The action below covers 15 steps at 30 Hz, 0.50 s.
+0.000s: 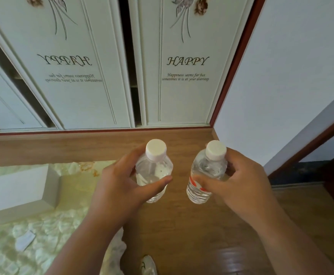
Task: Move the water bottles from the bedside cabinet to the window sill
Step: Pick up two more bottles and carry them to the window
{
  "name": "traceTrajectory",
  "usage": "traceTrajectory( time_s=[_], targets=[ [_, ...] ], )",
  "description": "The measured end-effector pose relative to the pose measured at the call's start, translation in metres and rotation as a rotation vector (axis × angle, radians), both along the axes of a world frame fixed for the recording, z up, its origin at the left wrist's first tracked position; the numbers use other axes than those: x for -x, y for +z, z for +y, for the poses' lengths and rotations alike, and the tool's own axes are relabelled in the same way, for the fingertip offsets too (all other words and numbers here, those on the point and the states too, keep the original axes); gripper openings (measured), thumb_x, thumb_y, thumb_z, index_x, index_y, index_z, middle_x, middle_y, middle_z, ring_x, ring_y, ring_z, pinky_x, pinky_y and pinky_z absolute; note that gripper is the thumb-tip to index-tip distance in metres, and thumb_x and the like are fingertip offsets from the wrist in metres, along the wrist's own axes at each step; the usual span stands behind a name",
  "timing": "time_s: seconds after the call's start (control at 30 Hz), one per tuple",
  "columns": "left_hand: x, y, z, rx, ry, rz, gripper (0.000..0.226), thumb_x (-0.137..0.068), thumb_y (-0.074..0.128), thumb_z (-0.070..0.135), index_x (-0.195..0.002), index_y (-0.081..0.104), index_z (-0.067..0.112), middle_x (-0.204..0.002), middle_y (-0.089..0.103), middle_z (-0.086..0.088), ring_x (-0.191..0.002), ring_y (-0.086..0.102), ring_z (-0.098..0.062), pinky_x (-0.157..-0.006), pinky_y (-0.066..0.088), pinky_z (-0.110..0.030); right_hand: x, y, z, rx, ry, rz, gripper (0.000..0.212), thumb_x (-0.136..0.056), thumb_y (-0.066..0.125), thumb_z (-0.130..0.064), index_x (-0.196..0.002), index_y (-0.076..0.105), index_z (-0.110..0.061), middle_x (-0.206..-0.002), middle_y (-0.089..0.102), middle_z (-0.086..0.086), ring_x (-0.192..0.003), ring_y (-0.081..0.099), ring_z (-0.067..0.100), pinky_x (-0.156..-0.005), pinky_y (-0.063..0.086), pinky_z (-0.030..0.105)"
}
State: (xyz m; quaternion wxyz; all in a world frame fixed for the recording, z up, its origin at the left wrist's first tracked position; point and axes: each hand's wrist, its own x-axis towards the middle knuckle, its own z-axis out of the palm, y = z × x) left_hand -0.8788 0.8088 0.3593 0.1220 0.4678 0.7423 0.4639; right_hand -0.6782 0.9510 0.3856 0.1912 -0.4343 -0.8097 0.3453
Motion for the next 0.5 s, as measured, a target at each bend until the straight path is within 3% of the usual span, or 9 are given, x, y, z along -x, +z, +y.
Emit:
traceTrajectory(
  time_s=[0.2,0.5],
  targets=[
    [0.056,-0.003,0.023,0.046,0.013,0.014,0.082,-0.059,0.079,0.065,-0.134,0.052,0.046,-0.121,0.063,0.028,-0.111,0.064,-0.003,-0.092,0.055,-0.027,0.056,-0.009,0.018,-0.04,-0.026,0.054,0.071,-0.058,0.07,-0.072,-0.122,0.053,-0.049,-0.111,0.06,-0.031,-0.1,0.063,0.001,-0.083,0.047,0.018],
    [0.099,-0.011,0.055,0.063,0.065,-0.062,0.079,-0.058,0.083,0.062,-0.131,0.055,0.048,-0.115,0.068,0.028,-0.107,0.066,-0.002,-0.093,0.057,-0.035,0.109,-0.021,0.062,-0.017,0.004,-0.02,0.069,-0.06,0.071,-0.074,-0.121,0.052,-0.05,-0.114,0.063,-0.027,-0.101,0.065,0.006,-0.084,0.05,0.021]
  ],
)
